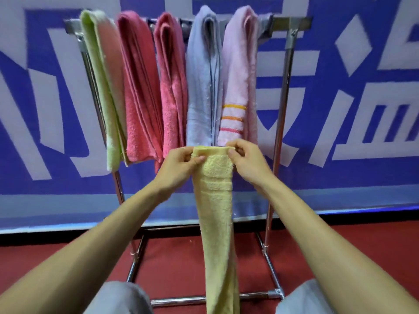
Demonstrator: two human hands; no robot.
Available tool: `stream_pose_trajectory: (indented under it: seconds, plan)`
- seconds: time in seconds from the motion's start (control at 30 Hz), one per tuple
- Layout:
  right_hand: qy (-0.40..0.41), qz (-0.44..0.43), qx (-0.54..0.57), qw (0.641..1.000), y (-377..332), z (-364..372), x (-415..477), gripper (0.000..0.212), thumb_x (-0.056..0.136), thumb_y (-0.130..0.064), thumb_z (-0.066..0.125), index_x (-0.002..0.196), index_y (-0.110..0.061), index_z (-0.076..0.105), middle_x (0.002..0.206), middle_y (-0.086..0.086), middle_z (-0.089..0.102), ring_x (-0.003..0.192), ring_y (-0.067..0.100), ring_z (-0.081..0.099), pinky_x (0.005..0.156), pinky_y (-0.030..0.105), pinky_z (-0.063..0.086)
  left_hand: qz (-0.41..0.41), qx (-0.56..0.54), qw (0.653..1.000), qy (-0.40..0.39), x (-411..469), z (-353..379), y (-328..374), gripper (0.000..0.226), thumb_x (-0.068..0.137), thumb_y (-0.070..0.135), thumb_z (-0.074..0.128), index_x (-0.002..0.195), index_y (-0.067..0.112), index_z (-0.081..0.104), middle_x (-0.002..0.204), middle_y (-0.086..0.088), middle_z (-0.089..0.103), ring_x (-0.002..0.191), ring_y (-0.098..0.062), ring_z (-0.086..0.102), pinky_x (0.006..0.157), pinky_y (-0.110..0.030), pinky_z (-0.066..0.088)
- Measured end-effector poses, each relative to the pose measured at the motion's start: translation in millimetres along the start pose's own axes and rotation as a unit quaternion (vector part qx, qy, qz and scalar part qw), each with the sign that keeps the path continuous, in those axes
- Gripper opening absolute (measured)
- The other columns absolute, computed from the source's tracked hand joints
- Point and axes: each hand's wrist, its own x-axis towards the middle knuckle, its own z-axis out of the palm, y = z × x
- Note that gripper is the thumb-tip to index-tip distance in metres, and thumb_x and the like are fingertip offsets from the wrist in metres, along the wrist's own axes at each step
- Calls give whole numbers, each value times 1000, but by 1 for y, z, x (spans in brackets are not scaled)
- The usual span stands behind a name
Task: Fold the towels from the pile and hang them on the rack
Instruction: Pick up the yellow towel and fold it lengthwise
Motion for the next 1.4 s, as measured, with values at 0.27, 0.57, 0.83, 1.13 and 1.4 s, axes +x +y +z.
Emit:
stream_pose_trajectory:
  seconds: [0.27, 0.57, 0.83, 1.13, 1.4]
  plan:
    - [102, -83, 39, 991, -132, -31, 57, 23, 89, -8, 49, 78, -25, 61, 70, -10, 56, 71, 10, 51, 70, 29, 42, 161, 5, 981, 108, 42, -40, 127, 16, 92, 5, 57, 90, 16, 68, 60, 20, 59, 57, 9, 46, 56, -13, 40]
    - [120, -151, 35, 980, -195, -59, 61, 13, 91, -5, 57, 89, -15, 65, 91, 4, 67, 88, 18, 63, 87, 39, 54, 245, 80, 930, 262, 43, -46, 170, 23, 85, -5, 49, 85, 9, 67, 79, 1, 66, 68, 1, 54, 69, -18, 45]
    - [115, -138, 64, 982, -192, -64, 56, 17, 91, -3, 58, 104, -2, 68, 94, 3, 66, 89, 12, 62, 85, 29, 54, 246, 8, 950, 193, 36, -47, 179, 17, 94, 18, 55, 98, 5, 67, 94, -21, 67, 80, -17, 58, 78, -49, 51]
    - [61, -15, 153, 986, -155, -49, 56, 27, 95, -23, 56, 108, 0, 65, 91, 7, 65, 82, 17, 62, 72, 27, 51, 105, -157, 973, 134, 32, -33, 157, 17, 95, 15, 55, 83, 11, 66, 73, 0, 66, 67, -12, 62, 66, -32, 52]
    - [-92, 179, 359, 911, -68, -19, 13, 63, 94, -61, 31, 122, -14, 63, 117, 16, 68, 111, 30, 63, 99, 46, 48, 86, -144, 971, 172, 36, -12, 120, 9, 93, 15, 58, 94, 8, 65, 82, -4, 64, 74, -13, 58, 68, -32, 51]
